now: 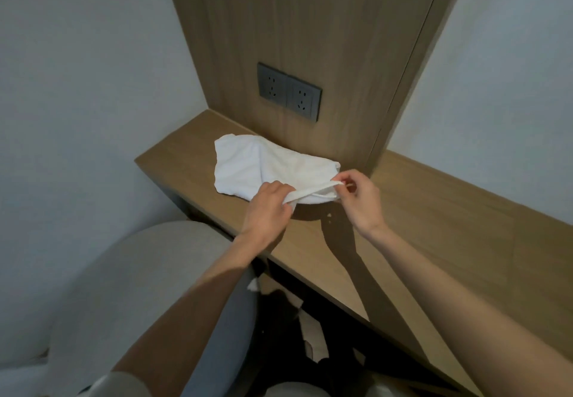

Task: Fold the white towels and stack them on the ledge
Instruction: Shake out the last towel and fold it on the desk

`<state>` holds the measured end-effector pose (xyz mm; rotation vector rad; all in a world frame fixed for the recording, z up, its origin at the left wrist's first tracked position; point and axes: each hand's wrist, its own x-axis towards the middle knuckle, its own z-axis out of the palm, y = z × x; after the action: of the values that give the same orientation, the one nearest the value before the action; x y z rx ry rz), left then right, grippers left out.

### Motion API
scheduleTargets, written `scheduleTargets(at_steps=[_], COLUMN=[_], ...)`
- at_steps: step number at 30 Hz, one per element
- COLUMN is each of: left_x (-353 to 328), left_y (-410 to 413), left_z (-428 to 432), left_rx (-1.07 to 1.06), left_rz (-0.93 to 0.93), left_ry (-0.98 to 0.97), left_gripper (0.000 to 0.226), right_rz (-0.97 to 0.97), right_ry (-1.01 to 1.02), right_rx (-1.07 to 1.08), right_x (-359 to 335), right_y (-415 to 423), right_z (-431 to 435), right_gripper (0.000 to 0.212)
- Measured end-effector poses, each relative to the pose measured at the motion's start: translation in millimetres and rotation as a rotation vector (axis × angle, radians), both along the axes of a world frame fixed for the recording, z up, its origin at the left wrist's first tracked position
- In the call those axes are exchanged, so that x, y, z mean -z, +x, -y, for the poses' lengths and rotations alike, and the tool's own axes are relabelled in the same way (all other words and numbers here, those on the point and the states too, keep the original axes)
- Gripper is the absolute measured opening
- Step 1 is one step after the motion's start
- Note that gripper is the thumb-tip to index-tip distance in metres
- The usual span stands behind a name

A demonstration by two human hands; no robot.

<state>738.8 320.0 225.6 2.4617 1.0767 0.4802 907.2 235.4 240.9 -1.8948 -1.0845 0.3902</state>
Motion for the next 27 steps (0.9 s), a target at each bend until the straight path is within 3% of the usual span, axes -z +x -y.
scheduleTargets(at_steps=[9, 15, 18, 21, 24, 27], left_x=[-53, -83, -92, -100, -107, -111], left_y=[6, 26, 38, 47, 55, 60], left_z=[70, 144, 182, 211, 228, 233], left_rx=[-0.119, -0.197, -0.173, -0.117, -0.059, -0.042], left_rz=[0.2, 0.448, 0.524, 0.553, 0.563, 0.537], left_ry=[0.083, 0.042, 0.063, 0.1, 0.116, 0.128], left_gripper=[0.029, 0.023, 0.022, 0.021, 0.019, 0.018], right_rz=[0.047, 0.136, 0.168, 0.104, -0.04, -0.26], right_ry=[0.272, 0.39, 0.341, 0.155, -0.083, -0.019], right_rx=[0.076, 0.246, 0.312, 0.39, 0.455, 0.505], right_x=[-71, -94, -87, -66, -36, -28], right_y=[15, 39, 54, 73, 84, 86], right_z=[84, 162, 202, 240, 269, 287], right_gripper=[0.01, 0.013, 0.016, 0.02, 0.022, 0.021])
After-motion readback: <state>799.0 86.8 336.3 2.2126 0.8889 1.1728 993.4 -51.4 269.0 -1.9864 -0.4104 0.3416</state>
